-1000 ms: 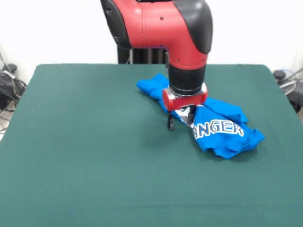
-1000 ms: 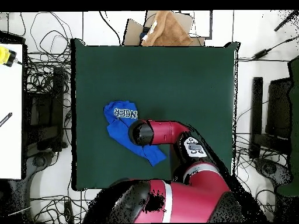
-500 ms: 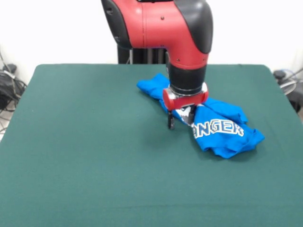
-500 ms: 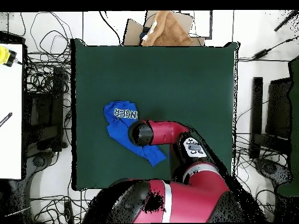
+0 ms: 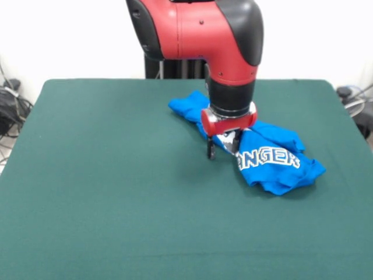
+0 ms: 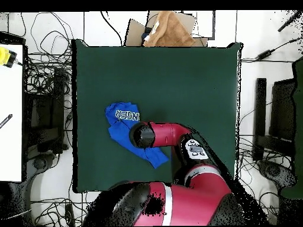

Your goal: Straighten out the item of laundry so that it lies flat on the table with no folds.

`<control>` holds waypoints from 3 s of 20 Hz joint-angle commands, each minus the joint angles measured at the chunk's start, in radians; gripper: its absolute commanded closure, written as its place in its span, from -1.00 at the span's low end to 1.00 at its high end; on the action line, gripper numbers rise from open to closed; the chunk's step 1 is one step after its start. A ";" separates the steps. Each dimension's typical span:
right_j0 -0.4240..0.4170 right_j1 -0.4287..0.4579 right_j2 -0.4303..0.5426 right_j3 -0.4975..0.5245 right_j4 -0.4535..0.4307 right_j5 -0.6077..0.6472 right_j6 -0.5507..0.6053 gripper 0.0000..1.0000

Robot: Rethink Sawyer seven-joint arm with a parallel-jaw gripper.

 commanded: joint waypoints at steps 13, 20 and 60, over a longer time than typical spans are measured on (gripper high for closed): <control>0.372 -0.302 -0.216 0.203 0.296 0.351 0.425 -1.00; 0.338 -0.280 -0.205 0.207 0.302 0.321 0.365 -1.00; 0.067 0.204 -0.033 0.133 0.106 -0.368 0.260 -1.00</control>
